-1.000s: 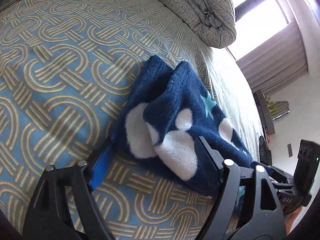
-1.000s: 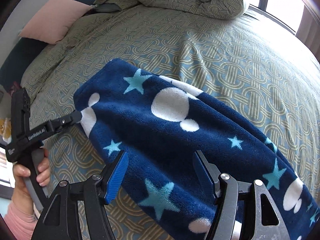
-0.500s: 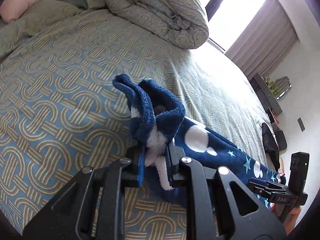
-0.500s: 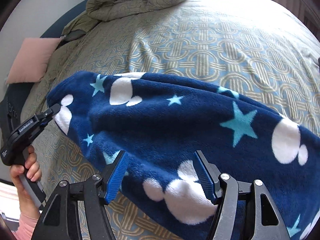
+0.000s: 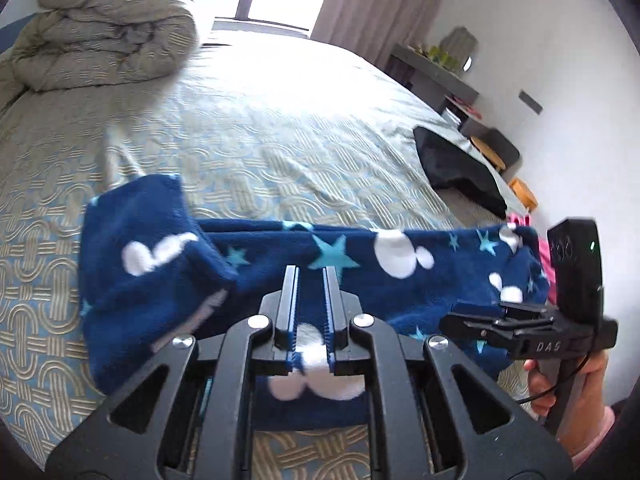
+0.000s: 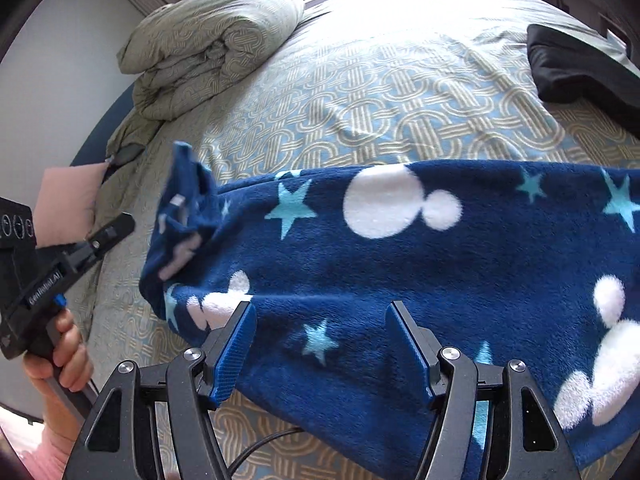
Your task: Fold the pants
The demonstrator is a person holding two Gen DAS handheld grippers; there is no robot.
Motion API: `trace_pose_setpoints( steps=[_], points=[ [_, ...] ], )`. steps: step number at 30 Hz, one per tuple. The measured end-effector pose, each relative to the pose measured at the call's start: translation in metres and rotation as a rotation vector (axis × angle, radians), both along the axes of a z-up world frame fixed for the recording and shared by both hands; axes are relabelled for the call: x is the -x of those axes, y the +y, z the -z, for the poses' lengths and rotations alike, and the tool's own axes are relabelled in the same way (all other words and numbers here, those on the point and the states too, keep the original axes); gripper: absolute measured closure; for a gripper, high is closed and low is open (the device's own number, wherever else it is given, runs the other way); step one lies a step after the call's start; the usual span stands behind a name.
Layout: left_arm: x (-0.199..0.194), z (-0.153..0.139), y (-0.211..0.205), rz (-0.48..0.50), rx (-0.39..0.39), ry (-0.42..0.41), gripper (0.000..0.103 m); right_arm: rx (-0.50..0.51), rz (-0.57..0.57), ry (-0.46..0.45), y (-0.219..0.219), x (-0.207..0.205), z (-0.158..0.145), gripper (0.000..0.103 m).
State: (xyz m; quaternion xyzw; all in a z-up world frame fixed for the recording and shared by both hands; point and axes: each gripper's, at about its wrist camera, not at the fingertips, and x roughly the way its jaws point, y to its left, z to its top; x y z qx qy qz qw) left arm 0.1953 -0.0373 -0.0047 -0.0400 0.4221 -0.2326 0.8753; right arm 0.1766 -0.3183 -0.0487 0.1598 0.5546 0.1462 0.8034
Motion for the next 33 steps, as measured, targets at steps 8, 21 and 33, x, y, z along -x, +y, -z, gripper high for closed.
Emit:
trace_pose_setpoints(
  steps=[8, 21, 33],
  points=[
    [0.022, 0.006, 0.034, -0.06, -0.074, -0.005, 0.087, -0.093, 0.039, 0.021, -0.022, 0.001, 0.004, 0.03],
    [0.042, 0.06, 0.155, -0.293, -0.088, 0.094, 0.022, -0.223, -0.245, 0.162, 0.126, -0.096, 0.038, 0.026],
    [0.018, 0.09, 0.154, -0.297, 0.014, 0.154, 0.022, -0.329, -0.279, 0.329, 0.185, -0.145, 0.073, 0.021]
  ],
)
